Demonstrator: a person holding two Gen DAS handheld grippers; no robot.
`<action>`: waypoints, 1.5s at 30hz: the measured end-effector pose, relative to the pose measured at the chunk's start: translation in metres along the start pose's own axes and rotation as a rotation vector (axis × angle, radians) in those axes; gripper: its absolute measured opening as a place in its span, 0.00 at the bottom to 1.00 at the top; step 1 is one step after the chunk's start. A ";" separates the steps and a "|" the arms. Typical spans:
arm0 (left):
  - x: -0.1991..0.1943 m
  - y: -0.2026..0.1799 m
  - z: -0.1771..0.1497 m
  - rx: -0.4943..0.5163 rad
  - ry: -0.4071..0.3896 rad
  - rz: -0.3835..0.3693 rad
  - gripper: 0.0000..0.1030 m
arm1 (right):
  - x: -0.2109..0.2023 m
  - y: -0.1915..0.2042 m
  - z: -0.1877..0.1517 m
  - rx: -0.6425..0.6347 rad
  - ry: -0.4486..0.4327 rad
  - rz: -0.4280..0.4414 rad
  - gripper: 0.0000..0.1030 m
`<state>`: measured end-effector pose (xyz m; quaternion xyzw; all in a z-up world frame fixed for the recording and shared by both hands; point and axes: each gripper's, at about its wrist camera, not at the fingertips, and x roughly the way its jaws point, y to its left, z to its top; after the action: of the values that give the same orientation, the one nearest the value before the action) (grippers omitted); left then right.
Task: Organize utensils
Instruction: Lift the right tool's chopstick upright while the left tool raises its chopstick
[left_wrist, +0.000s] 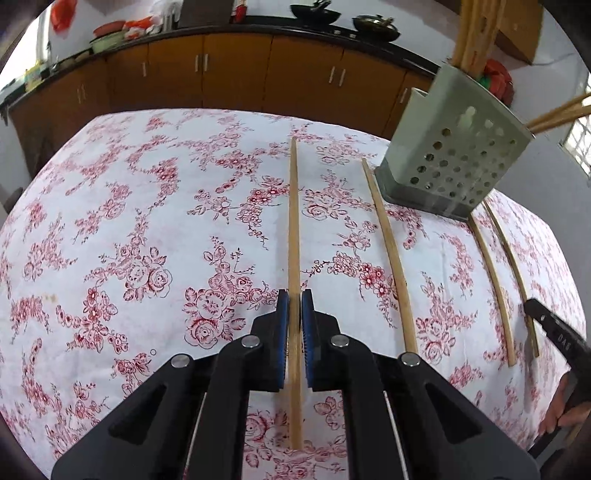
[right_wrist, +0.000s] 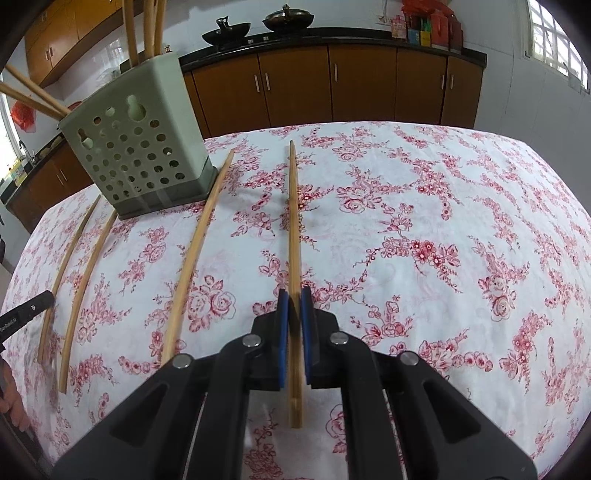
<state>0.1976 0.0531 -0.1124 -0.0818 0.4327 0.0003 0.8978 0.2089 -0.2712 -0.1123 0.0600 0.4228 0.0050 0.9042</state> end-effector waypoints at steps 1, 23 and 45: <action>0.000 -0.001 -0.001 0.015 -0.006 0.001 0.08 | 0.000 0.000 0.000 0.001 0.000 0.002 0.08; -0.004 -0.004 -0.007 0.041 -0.026 -0.003 0.09 | 0.000 -0.001 0.000 0.002 0.000 0.005 0.08; -0.016 -0.016 -0.023 0.153 -0.016 0.043 0.09 | -0.012 -0.002 -0.012 -0.012 0.003 0.024 0.08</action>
<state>0.1706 0.0351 -0.1113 -0.0034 0.4261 -0.0129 0.9046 0.1918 -0.2725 -0.1114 0.0596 0.4234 0.0182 0.9038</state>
